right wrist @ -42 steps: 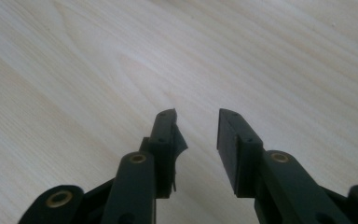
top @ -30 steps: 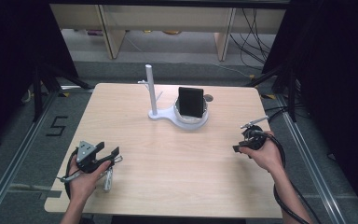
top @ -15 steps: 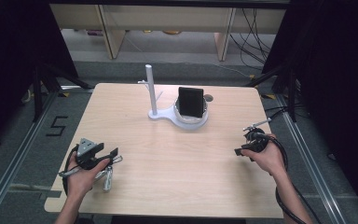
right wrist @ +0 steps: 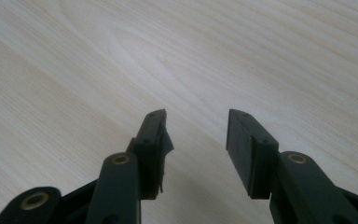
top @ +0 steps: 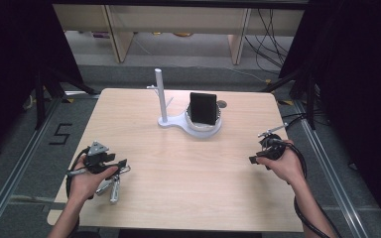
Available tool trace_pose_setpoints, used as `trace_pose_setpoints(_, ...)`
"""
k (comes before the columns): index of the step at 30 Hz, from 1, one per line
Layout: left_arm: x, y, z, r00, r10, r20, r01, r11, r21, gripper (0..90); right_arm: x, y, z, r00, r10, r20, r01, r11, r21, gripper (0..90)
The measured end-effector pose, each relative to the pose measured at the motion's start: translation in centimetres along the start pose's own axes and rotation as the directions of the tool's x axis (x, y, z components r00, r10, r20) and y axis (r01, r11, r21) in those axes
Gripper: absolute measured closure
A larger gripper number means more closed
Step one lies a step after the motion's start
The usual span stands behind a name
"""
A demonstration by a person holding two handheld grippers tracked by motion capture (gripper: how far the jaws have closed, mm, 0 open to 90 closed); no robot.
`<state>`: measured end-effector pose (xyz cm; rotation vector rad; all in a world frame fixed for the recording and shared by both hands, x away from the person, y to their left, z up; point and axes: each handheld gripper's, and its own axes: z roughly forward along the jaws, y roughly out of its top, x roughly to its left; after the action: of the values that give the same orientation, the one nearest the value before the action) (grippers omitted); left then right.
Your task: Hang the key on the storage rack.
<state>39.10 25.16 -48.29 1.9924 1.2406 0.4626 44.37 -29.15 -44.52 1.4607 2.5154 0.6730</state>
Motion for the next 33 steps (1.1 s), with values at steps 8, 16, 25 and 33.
trace_pose_setpoints(8,0.3,-0.2,0.4,0.9972,0.073,0.019,-0.074,0.9924,0.098,48.8,0.6,0.3,0.2,0.9997,0.022,-0.005,-0.022,1.0,0.012,58.5)
trace_pose_setpoints(16,0.2,-0.3,0.8,0.9928,0.109,0.05,-0.115,0.9832,0.142,53.4,0.4,0.4,0.2,1.0,-0.001,-0.008,0.001,1.0,0.013,58.5)
trace_pose_setpoints(25,0.2,0.4,1.7,0.9767,0.195,0.089,-0.211,0.9481,0.238,56.4,0.4,0.4,0.2,0.9999,-0.002,-0.011,0.002,1.0,0.008,58.5)
trace_pose_setpoints(33,0.1,0.7,2.3,0.9736,0.201,0.109,-0.224,0.9315,0.287,55.5,0.4,0.3,0.1,0.9999,0.004,-0.015,-0.004,1.0,0.005,58.3)
